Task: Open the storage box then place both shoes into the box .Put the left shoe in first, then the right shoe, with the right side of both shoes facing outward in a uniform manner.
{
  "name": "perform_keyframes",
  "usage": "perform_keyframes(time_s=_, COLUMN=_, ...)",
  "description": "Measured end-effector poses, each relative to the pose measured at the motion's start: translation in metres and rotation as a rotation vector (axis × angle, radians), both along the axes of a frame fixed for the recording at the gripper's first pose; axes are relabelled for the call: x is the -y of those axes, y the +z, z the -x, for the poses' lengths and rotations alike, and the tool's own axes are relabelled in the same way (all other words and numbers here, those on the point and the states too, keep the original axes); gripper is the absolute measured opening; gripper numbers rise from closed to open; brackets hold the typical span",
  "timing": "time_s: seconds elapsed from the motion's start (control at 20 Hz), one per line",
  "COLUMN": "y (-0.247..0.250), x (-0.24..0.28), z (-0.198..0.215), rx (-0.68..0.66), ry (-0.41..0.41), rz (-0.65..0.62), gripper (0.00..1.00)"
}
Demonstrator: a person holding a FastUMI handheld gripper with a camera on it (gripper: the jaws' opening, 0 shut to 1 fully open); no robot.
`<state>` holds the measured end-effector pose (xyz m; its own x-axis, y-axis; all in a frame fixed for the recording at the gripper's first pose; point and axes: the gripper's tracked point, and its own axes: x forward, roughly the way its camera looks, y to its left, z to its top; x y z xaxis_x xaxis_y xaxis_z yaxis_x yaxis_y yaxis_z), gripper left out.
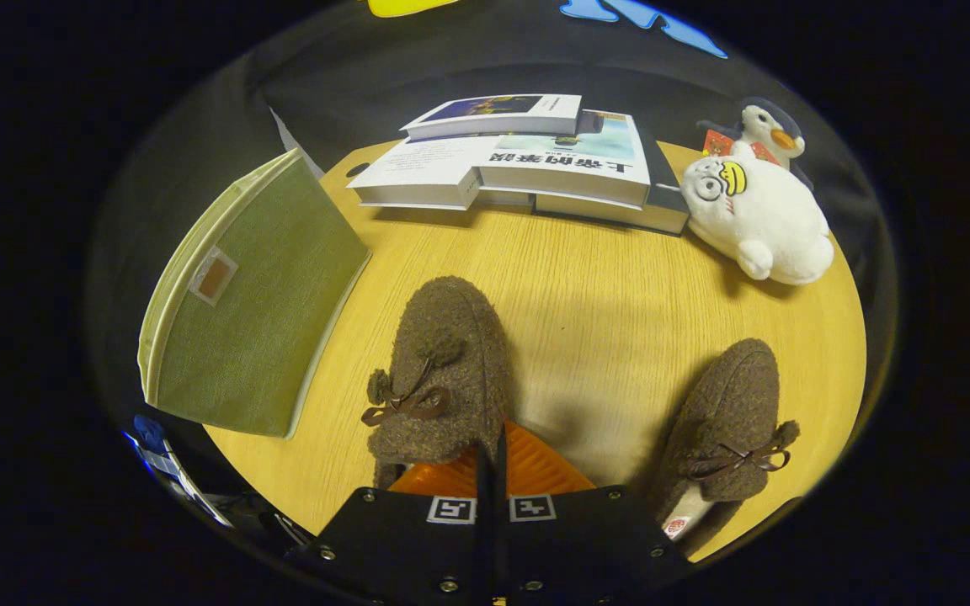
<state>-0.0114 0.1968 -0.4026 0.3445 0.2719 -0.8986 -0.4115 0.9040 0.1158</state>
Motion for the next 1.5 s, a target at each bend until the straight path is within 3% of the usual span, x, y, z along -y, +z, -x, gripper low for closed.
perform_keyframes(time_s=0.4, y=0.071, x=-0.015, z=-0.007, rx=0.038, ry=0.002, rz=-0.056, gripper=0.0)
perform_keyframes(time_s=0.9, y=0.156, x=-0.085, z=-0.019, rx=0.08, ry=0.036, rz=-0.158, gripper=0.0)
perform_keyframes(time_s=1.5, y=0.177, x=-0.198, z=-0.019, rx=0.06, ry=0.172, rz=-0.204, gripper=0.0)
